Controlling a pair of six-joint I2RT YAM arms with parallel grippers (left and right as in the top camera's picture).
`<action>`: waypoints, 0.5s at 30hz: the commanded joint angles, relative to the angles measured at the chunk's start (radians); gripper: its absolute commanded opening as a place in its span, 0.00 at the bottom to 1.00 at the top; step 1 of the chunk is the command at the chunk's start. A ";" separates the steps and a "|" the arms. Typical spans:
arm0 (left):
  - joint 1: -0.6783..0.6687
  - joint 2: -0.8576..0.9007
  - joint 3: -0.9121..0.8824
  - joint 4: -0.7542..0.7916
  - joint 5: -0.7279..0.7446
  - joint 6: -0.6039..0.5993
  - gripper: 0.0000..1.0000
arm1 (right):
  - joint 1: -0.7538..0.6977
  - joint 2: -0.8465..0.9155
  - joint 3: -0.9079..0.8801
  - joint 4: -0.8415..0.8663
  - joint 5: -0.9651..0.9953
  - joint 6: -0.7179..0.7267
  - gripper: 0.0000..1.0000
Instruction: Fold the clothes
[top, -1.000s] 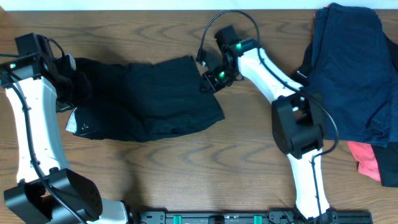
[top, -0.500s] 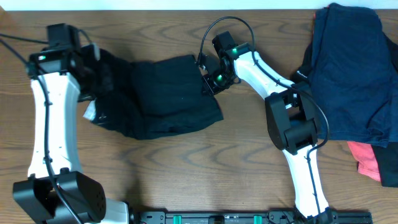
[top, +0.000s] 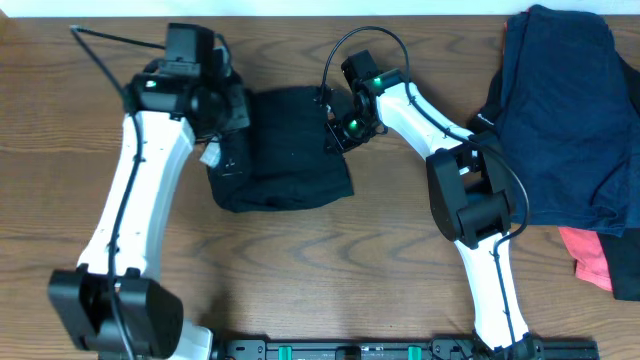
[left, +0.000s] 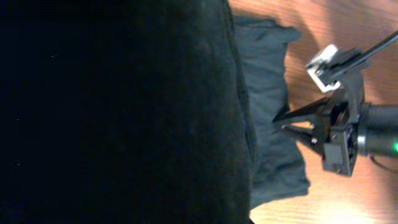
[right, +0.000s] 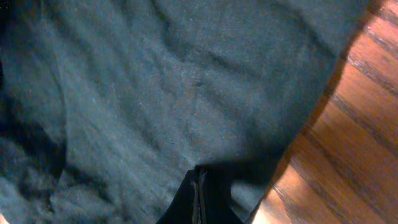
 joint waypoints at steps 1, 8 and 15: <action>-0.034 0.074 0.026 0.025 0.002 -0.066 0.06 | -0.014 0.037 0.008 -0.005 0.032 0.020 0.01; -0.105 0.225 0.026 0.108 0.055 -0.100 0.06 | -0.014 0.037 0.008 -0.008 0.034 0.024 0.01; -0.149 0.296 0.026 0.196 0.126 -0.116 0.11 | -0.022 0.037 0.008 -0.012 0.034 0.027 0.01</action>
